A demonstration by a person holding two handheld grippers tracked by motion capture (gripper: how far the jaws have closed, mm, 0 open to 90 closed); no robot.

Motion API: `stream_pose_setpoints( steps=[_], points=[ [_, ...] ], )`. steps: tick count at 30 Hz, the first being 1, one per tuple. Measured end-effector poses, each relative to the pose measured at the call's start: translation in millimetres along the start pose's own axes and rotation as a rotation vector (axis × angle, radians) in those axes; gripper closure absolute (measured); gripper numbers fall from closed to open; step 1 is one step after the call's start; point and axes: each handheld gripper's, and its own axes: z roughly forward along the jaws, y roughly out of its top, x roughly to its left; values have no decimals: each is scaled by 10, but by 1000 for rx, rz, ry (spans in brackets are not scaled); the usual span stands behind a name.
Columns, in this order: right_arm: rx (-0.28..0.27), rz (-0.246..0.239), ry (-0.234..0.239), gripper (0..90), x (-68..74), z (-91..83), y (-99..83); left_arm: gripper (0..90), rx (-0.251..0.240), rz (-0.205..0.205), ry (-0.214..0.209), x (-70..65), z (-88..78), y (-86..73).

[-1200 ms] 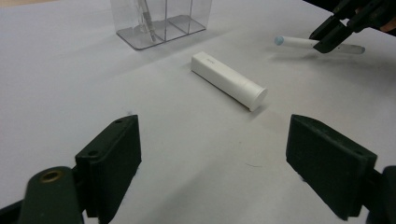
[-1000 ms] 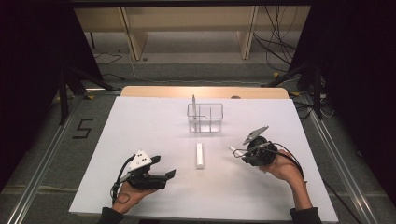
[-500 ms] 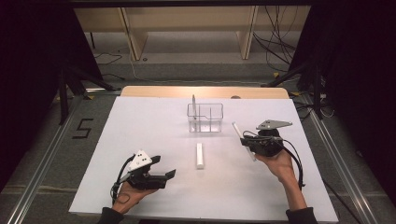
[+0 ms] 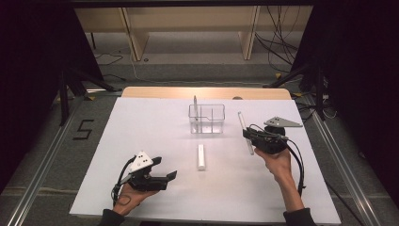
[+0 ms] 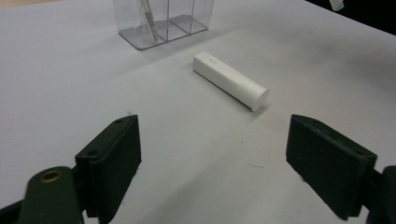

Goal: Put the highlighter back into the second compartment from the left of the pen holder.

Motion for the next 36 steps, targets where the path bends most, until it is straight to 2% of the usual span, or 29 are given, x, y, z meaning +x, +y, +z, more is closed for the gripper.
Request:
stream_pose_setpoints(
  steps=[3,9,21,36],
  points=[
    [-33,25,5,789,-12,15,34,176,1,-1,1,2,2,-1],
    [-65,64,28,789,-2,100,104,176,1,0,2,0,6,-2],
    [-108,67,23,789,87,272,321,176,0,4,2,-3,2,0],
    [-118,58,22,789,173,459,511,176,-5,3,1,-3,2,0]
  ],
)
